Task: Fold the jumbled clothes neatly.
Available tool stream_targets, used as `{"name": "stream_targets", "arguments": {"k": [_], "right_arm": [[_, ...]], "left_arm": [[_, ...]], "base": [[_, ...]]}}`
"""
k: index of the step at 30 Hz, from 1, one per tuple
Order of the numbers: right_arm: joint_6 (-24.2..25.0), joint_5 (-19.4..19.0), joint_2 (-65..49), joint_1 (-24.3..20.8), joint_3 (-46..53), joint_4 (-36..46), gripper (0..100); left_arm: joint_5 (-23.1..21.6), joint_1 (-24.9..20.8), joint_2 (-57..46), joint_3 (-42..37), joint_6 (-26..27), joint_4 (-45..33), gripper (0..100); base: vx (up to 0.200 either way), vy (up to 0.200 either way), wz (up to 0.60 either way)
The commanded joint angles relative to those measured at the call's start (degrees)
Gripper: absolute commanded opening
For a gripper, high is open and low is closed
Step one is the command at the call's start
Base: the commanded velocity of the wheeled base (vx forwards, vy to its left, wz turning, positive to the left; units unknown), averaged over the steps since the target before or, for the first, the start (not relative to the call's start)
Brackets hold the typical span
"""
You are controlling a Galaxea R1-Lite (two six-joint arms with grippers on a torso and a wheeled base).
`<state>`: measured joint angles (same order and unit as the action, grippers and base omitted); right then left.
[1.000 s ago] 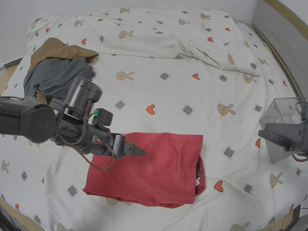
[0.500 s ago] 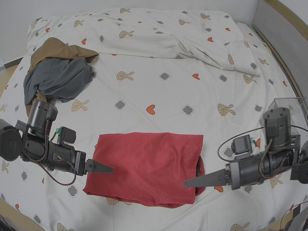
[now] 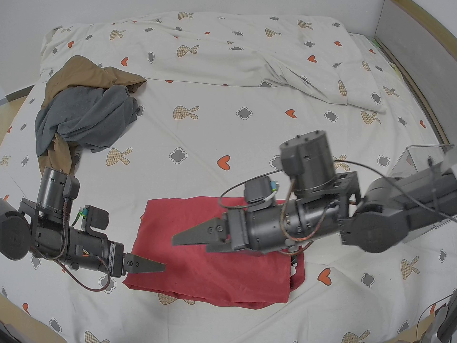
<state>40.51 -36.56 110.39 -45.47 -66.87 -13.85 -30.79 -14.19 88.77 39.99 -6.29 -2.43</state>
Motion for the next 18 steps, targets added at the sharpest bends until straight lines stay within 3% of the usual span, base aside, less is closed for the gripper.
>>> {"name": "stream_targets", "arguments": {"k": [1,8,11,18], "right_arm": [[1.2,0.1,12.0,-1.9,-7.7,2.4,100],[2.5,0.2,12.7,0.6,-7.3,4.9,100],[2.2,0.2,12.1,4.1,-7.2,11.2,100],[1.2,0.2,10.3,9.3,-4.4,14.4,100]], "left_arm": [[-0.1,0.7,4.0,-3.0,-0.1,5.7,100],[-0.1,3.0,6.7,-3.3,-0.2,10.0,100],[-0.1,3.5,6.9,-3.3,-0.2,9.9,100],[-0.3,0.5,10.0,-4.7,-0.1,10.0,100]], "base": [[0.000,0.000,0.00],[0.000,0.000,0.00],[0.000,0.000,0.00],[0.000,0.000,0.00]]}}
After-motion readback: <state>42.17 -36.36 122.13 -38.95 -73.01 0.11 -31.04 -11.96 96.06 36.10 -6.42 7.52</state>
